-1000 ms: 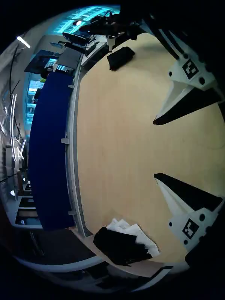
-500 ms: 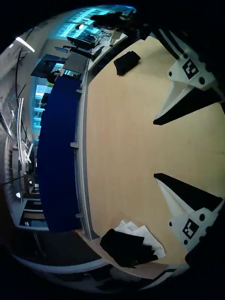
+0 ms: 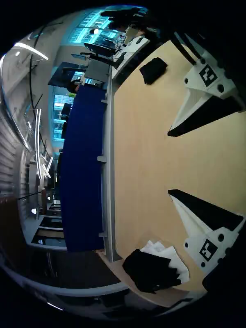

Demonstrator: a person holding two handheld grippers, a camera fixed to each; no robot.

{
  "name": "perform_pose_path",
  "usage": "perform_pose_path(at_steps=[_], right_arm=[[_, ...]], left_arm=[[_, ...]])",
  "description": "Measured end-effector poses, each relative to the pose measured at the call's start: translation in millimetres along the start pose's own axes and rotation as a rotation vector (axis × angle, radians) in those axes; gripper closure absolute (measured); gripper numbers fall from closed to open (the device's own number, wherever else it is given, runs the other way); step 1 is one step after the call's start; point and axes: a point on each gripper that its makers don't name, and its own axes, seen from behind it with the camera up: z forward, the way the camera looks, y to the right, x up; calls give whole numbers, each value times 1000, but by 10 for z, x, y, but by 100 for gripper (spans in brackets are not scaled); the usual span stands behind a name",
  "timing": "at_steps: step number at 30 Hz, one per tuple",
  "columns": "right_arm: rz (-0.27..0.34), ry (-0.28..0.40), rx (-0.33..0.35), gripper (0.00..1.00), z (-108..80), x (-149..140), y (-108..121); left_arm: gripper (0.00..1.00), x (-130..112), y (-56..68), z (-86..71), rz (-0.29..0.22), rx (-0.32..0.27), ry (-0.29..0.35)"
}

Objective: Fold towel

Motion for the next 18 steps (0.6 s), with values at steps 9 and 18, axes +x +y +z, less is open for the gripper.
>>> perform_pose_path(at_steps=[9, 18], right_arm=[[-17, 33, 67, 3, -5, 206, -453], [-29, 26, 94, 3, 31, 264, -711]], left_arm=[[5, 653, -250, -139, -9, 79, 247], [5, 892, -379, -186, 2, 113, 340]])
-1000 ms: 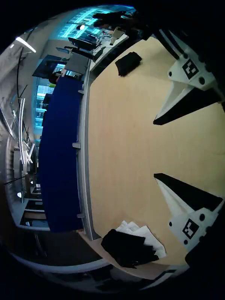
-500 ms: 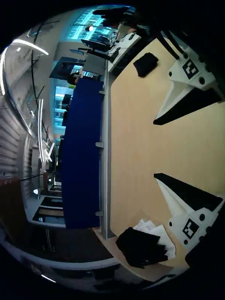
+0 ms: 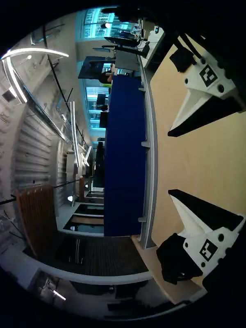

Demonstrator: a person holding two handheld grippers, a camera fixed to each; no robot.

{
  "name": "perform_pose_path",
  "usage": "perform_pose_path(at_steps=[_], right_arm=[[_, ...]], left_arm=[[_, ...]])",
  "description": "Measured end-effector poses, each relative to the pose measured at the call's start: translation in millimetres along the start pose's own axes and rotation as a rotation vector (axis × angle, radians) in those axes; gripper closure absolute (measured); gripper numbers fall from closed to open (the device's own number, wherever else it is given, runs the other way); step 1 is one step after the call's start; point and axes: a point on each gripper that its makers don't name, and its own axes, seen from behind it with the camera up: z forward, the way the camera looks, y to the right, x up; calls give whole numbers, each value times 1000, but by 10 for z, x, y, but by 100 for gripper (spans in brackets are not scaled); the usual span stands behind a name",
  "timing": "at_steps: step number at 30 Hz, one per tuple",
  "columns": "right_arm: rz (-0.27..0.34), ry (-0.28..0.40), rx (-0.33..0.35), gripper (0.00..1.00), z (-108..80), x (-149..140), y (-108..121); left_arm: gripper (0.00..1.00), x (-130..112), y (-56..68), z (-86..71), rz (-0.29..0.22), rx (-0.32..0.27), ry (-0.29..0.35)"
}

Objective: Fold towel

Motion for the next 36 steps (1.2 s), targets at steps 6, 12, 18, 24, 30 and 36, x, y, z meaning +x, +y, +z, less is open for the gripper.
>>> perform_pose_path(at_steps=[6, 12, 18, 24, 30, 36], right_arm=[[-2, -20, 10, 3, 77, 28, -176], [-13, -42, 39, 4, 180, 42, -420], [19, -51, 53, 3, 326, 152, -609], [36, -44, 47, 4, 506, 262, -705], [38, -61, 65, 3, 649, 287, -900], [18, -69, 77, 4, 786, 236, -1121]], left_arm=[[5, -27, -57, 50, 13, 11, 30], [5, -48, -189, 140, 29, 39, 63], [5, -176, -322, 242, 28, 68, 90], [5, -341, -355, 272, 31, 83, 112], [5, -478, -423, 311, 37, 99, 134], [5, -601, -551, 388, 102, 110, 159]])
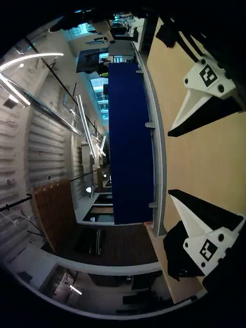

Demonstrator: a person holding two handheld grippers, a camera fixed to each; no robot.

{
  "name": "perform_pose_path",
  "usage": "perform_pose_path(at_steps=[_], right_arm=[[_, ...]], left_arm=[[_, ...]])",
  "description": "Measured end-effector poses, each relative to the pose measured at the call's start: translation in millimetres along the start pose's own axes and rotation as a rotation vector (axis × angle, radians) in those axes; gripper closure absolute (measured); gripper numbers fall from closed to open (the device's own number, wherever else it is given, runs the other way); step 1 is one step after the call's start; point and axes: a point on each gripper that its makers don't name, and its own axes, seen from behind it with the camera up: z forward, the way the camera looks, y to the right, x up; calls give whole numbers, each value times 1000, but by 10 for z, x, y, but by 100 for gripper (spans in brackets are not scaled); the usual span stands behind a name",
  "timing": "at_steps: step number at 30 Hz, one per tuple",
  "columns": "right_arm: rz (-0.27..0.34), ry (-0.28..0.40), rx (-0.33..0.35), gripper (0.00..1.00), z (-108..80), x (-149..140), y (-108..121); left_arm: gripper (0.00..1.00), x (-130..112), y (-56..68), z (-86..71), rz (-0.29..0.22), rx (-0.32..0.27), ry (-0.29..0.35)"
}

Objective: Fold towel

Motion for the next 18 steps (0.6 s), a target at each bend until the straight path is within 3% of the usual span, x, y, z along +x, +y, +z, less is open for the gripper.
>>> perform_pose_path(at_steps=[3, 12, 18], right_arm=[[-11, 3, 2, 3, 64, -40, -63], [-41, -7, -12, 3, 187, -348, -139], [-67, -25, -6, 4, 283, -492, -229]], left_arm=[[5, -127, -41, 38, 10, -5, 11], [5, -682, -166, 142, -23, 5, 4], [5, -866, -158, 174, -35, -2, 6]])
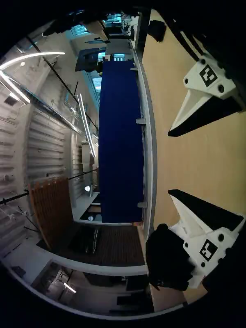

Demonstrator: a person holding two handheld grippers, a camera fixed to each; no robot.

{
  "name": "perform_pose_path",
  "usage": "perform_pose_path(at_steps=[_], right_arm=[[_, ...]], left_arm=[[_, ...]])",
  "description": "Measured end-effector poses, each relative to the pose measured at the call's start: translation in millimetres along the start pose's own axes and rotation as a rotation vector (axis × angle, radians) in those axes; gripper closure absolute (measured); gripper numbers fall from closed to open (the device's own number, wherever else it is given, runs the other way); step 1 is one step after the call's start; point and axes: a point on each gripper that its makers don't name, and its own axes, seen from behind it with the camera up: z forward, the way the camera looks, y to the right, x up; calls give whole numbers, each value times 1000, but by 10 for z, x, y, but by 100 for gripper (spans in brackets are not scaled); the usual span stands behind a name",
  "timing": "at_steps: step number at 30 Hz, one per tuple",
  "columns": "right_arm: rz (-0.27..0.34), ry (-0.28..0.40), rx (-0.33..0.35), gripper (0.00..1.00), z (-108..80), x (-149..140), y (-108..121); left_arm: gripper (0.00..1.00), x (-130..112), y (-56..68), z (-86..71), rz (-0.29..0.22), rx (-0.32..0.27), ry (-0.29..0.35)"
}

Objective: Fold towel

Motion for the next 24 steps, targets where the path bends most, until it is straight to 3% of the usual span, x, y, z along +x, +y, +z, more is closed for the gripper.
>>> perform_pose_path(at_steps=[9, 24], right_arm=[[-22, 4, 10, 4, 48, -15, -43], [-11, 5, 4, 4, 23, -48, 37]], left_arm=[[5, -197, -66, 35, 9, 9, -14], [5, -245, -50, 79, -7, 0, -23]])
